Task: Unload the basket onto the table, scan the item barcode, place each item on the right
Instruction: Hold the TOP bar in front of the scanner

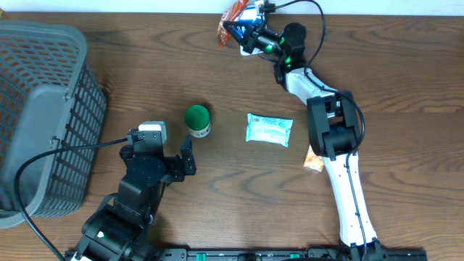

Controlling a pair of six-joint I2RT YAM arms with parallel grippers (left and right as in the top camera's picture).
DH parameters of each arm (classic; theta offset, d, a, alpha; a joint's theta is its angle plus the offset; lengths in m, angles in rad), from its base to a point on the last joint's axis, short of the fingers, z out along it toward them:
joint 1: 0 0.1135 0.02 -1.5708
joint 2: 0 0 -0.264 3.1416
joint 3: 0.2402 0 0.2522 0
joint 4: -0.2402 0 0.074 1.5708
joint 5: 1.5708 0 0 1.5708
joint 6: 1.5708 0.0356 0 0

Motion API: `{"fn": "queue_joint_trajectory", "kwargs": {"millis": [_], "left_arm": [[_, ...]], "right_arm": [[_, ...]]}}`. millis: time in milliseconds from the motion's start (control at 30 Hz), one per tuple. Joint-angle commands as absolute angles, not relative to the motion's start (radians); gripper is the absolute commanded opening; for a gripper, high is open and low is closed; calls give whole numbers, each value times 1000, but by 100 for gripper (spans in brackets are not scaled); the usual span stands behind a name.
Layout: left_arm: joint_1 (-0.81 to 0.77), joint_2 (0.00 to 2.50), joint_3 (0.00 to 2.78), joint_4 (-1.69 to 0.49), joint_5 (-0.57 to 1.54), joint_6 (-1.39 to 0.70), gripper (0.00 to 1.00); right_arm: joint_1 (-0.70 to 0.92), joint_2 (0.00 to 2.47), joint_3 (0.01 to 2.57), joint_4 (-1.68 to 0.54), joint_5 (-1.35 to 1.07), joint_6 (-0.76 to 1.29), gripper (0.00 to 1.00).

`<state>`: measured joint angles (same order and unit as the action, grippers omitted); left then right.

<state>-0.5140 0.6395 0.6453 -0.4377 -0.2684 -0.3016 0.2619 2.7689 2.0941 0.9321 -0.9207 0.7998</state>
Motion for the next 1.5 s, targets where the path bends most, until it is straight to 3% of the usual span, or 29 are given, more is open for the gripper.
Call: {"fn": "queue_joint_trajectory", "kwargs": {"millis": [0, 600, 1467], "left_arm": [[-510, 639, 647, -434, -282, -289, 98], [-510, 639, 647, -434, -282, -289, 98], [-510, 639, 647, -434, -282, -289, 98]], "right_arm": [[252, 2778, 2120, 924, -887, 776, 1], [234, 2833, 2119, 873, -904, 818, 1], [171, 2879, 2111, 879, -1110, 1307, 1]]}}
